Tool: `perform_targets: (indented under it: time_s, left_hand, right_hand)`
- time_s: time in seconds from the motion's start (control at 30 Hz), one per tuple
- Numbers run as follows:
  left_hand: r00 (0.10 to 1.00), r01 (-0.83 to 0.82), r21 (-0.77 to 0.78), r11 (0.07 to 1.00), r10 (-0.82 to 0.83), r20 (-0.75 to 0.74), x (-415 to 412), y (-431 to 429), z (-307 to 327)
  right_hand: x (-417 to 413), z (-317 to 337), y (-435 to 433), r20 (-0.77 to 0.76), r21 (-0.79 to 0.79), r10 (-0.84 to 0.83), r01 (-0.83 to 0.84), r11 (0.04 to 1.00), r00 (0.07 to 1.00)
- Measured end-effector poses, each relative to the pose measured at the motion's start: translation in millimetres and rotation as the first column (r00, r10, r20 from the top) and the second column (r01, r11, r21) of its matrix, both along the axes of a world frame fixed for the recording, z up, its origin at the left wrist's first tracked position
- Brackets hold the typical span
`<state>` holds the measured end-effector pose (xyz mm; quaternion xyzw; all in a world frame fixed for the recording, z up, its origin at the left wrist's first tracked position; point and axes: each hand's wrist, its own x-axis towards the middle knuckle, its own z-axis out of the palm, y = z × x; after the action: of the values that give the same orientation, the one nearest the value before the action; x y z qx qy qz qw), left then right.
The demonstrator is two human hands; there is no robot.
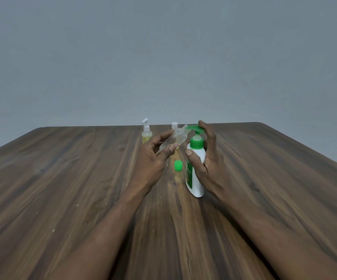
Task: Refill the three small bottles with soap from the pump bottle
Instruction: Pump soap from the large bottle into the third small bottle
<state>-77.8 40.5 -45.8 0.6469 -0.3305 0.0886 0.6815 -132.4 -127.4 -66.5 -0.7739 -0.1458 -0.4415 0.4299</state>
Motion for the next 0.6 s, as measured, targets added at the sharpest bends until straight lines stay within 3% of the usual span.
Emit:
perform_targets:
  time_s: [0.3,0.43,0.6]
  left_hand:
    - [0.999,0.047,0.055,0.997,-0.045,-0.027,-8.0,-0.2,0.4]
    - [0.99,0.071,-0.006,0.997,-0.071,-0.12,-14.2,-7.0,1.4]
    - [0.986,0.083,0.059,0.995,-0.074,-0.147,-15.4,-10.4,-2.0]
  right_hand:
    - [0.8,6.5,0.9,-0.057,0.205,0.034,-0.022,0.979,0.998]
    - [-1.7,14.1,-0.6,-0.029,0.291,0.042,-0.032,0.956,0.999]
    - [-6.2,22.4,1.4,-0.008,0.299,0.045,-0.041,0.953,0.999]
